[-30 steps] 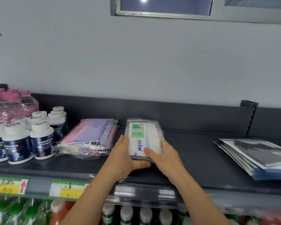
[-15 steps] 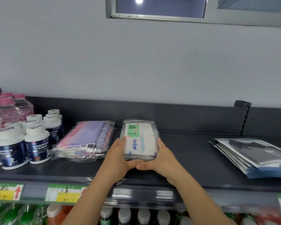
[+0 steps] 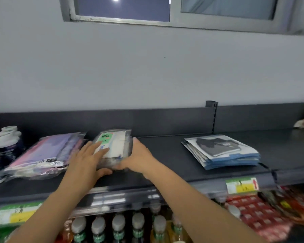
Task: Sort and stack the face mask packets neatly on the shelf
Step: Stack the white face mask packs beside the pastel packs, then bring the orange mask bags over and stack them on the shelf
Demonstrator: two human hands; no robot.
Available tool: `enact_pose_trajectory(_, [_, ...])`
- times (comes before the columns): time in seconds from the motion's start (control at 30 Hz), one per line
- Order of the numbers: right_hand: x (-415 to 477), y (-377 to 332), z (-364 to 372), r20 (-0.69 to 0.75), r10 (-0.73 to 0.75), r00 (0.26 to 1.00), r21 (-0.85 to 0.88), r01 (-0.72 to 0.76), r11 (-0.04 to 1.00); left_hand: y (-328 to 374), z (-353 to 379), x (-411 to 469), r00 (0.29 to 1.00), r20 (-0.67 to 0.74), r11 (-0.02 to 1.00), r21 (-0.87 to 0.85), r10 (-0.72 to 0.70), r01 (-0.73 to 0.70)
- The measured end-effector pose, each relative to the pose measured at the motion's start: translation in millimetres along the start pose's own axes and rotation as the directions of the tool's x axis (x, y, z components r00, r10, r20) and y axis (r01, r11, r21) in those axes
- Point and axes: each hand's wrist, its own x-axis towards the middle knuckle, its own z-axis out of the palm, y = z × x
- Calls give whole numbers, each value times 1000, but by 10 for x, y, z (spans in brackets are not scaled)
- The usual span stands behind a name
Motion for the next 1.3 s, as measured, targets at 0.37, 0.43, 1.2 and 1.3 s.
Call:
enact_pose_trajectory(0.37, [-1454,1031,-2136,-316,-139,939,-351,20,936,2561,33,77,950,-52,939,-144,308,-313])
enact_pose_trajectory(0.43, [-1702,1251,-2495,-358,-139,923,-430,-31,902,2940,73,87,944,-45,928,-176,326,-329])
enact_pose_trajectory(1.2, [-3546,3229,-5352,-773,178,608,-251,-552,795,7140,1050,943,835,112,529,-816,538,-231])
enact_pose_trajectory(1.3, [-3355,3492,-5720,-798,217,563,-188,-574,797,7528,1295,1300,833,259,452,-892,488,13])
